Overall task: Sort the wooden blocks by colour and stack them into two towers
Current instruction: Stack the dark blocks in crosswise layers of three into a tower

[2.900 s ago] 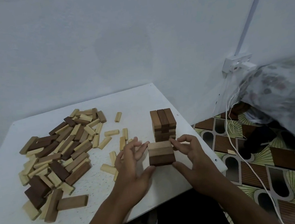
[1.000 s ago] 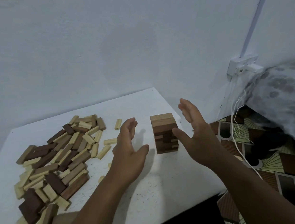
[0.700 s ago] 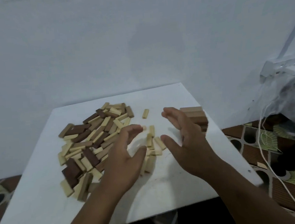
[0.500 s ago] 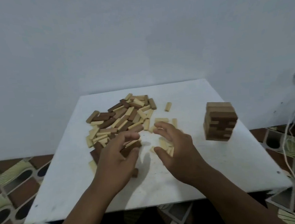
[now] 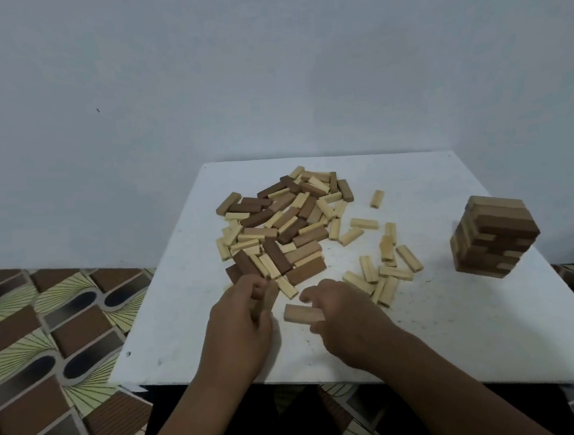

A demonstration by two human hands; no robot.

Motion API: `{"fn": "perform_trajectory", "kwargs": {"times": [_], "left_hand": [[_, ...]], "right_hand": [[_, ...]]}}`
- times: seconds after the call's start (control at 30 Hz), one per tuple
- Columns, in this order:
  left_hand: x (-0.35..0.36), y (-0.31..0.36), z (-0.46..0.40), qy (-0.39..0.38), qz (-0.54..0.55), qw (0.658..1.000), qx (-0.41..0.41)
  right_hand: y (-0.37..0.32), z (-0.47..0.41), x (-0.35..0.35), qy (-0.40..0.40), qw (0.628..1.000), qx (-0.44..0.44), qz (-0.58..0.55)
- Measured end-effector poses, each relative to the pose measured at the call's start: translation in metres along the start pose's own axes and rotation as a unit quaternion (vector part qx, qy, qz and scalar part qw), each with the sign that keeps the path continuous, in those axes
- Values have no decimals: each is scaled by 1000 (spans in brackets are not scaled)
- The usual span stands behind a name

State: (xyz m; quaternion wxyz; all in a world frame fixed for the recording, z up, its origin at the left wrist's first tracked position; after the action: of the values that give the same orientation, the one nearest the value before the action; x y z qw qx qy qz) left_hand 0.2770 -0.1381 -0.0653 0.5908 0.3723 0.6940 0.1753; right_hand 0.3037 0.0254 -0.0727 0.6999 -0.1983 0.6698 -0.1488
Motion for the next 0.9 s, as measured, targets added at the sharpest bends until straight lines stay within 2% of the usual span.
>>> {"fn": "perform_trajectory", "kwargs": {"times": [0.07, 0.13, 0.2, 0.33, 0.4, 0.5, 0.57, 0.77, 0.9], "left_hand": [[0, -2, 5, 44, 30, 999, -6], [4, -7, 12, 69, 58, 996, -10], [8, -10, 16, 80, 72, 994, -9], [9, -7, 20, 98, 75, 992, 19], [7, -6, 21, 102, 77, 991, 27], [5, -8, 21, 109, 81, 990, 33], [5, -9, 22, 105, 79, 991, 38], [8, -6, 24, 99, 55, 991, 73], [17, 11, 27, 60, 111, 990, 57]], "right_hand": [[-1, -1, -8, -22, 999, 2, 45], [-1, -3, -17, -24, 999, 27, 33], [-3, -8, -26, 15, 999, 30, 5], [-5, -25, -33, 138, 988, -31, -56], [-1, -33, -27, 167, 984, -54, -16], [9, -44, -9, 147, 983, -55, 95], [11, -43, -5, 144, 982, -54, 112], [12, -16, -20, 189, 981, -18, 50], [24, 24, -21, 192, 981, 38, -2]]}}
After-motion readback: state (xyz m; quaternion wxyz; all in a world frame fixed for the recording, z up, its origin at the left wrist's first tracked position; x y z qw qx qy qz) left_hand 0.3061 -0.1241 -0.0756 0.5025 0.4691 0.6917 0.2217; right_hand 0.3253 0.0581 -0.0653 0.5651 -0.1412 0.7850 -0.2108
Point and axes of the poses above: each hand's wrist, its own z-axis away from the middle knuckle, its own x-axis out of the palm, y = z × x, the point moved 5 cm from there along -z, towards the middle knuckle
